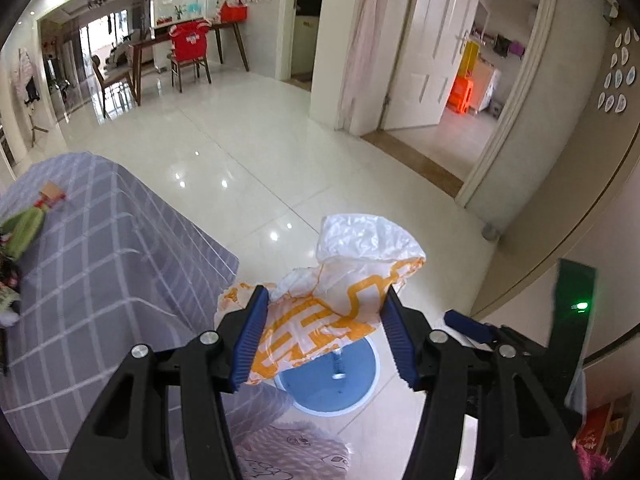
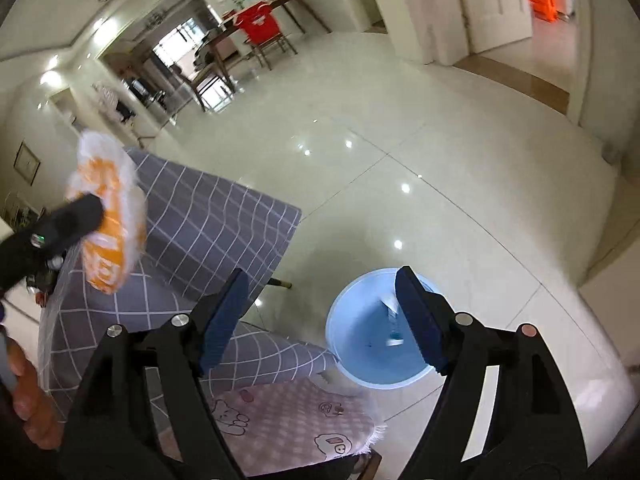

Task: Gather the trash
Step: 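Carry the bag over the light-blue bin and open the left tool, then return the left tool to the pile and grasp a dark thin packet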

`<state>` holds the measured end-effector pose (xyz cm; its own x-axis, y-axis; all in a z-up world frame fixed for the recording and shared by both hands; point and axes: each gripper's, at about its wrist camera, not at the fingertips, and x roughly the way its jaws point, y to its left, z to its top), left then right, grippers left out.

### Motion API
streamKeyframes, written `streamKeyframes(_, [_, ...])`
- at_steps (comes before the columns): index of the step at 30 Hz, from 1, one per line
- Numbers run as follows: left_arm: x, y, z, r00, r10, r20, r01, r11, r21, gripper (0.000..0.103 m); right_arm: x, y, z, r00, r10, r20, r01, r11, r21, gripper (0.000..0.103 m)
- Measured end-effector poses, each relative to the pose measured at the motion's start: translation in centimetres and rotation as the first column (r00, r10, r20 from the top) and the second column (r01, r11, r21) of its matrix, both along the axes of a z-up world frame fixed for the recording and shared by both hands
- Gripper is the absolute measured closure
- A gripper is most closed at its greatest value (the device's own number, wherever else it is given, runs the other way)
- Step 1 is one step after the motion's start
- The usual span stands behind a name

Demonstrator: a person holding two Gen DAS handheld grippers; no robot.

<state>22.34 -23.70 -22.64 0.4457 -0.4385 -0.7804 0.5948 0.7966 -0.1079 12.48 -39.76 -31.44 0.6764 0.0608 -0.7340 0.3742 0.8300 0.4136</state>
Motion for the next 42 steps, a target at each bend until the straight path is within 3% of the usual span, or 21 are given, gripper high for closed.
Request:
streamKeyframes(8, [0.5,-2.8,-2.9,0.998,-0.037,-0.049,0.038,0.999,0.027,0.047,-2.7,-0.4,1.9,0.998,-0.061,0.031,0.062,0.997,-0.041,0.027])
streamKeyframes(18, [-0.1,-3.1,-3.8,0.994,-0.070,-0.083,0.068,0.998,-0.017,0.044,-4.9,-1.8,4.0,0.979,-0.178,0.096,0.186,0.979,-0.078,0.027])
streamKeyframes(19, [0.0,-3.2,-3.9,0.994,-0.066,-0.085,0.064,0.998,-0.019,0.037,-5.2,-2.0,4.2,0.976,-0.190,0.103,0.198,0.977,-0.078,0.027])
streamKeyframes(20, [-0.2,-3.0,-4.2,0.994,-0.062,-0.089,0.060,0.998,-0.020,0.023,-5.6,-1.7,4.4,0.975,-0.196,0.105,0.205,0.975,-0.082,0.027])
streamKeyframes(21, [0.0,-3.0,-4.3,0.993,-0.057,-0.106,0.054,0.998,-0.027,0.017,-5.9,-1.7,4.7,0.974,-0.202,0.107,0.211,0.974,-0.086,0.027])
streamKeyframes(24, [0.4,-2.9,-4.4,0.991,-0.033,-0.127,0.031,0.999,-0.013,0.013,-6.2,-2.0,4.8,0.973,-0.206,0.107,0.216,0.973,-0.085,0.027])
streamKeyframes(28, [0.3,-1.7,-4.3,0.988,-0.008,-0.151,0.006,1.000,-0.015,0.013,-5.9,-1.6,5.0,0.976,-0.192,0.100,0.200,0.976,-0.087,0.027])
streamKeyframes(35, [-0.9,1.7,-2.1,0.996,0.037,-0.086,-0.037,0.999,-0.001,0.013,-4.6,1.7,6.1,0.988,-0.109,0.106,0.118,0.989,-0.085,0.027])
streamKeyframes(42, [-1.8,9.6,1.9,0.986,0.169,-0.003,-0.169,0.985,-0.023,0.013,-2.0,7.7,9.1,0.988,0.041,0.149,-0.026,0.994,-0.104,0.027])
